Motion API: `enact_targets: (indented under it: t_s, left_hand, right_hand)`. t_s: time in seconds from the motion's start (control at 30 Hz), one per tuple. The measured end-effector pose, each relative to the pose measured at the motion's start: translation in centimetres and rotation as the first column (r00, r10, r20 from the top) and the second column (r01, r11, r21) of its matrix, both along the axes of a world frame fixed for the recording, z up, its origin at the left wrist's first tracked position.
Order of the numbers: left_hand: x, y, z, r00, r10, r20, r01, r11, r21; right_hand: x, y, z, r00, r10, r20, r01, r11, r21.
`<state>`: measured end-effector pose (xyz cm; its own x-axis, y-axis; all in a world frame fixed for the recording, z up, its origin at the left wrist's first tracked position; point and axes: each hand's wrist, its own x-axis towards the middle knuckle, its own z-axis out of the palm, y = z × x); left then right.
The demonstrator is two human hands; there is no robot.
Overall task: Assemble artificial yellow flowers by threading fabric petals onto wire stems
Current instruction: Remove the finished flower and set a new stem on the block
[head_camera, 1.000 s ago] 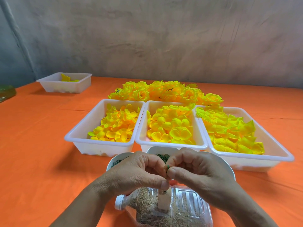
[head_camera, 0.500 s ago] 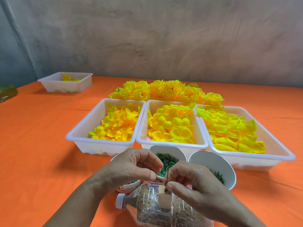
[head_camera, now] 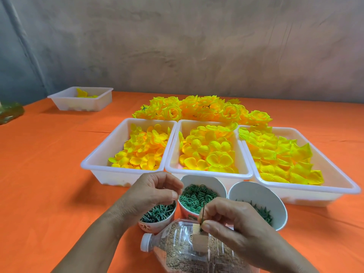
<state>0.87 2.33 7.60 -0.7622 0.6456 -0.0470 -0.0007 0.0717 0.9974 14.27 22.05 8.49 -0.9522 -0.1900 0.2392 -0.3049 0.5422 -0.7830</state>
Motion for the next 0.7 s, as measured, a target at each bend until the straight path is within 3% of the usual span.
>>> enact_targets:
  t_s: [0.13,0.37,0.6,0.7]
  left_hand:
    - [-0.7,0.0,0.0,0.998,0.045,0.043,-0.047,0.998,0.045]
    - [-1.0,0.1,-0.3,0.996,0.064,0.057,-0.067,0.996,0.062]
    - [-0.8,0.1,-0.3,0.997,0.074,0.038,-0.075,0.996,0.052]
    - [-0.7,0.0,-0.2,0.997,0.072,0.035,-0.074,0.996,0.054]
  right_hand:
    - [0.1,0.5,0.0,0.998,0.004,0.059,0.001,0.997,-0.077]
    - [0.1,0.4,0.1,0.994,-0.017,0.104,0.022,0.998,-0.052]
    - [0.0,-0.3,-0.1,0.999,-0.027,0.018,0.027,0.999,0.036]
    - [0.0,-0.3,0.2,0.999,-0.036,0.007,0.036,0.999,-0.008]
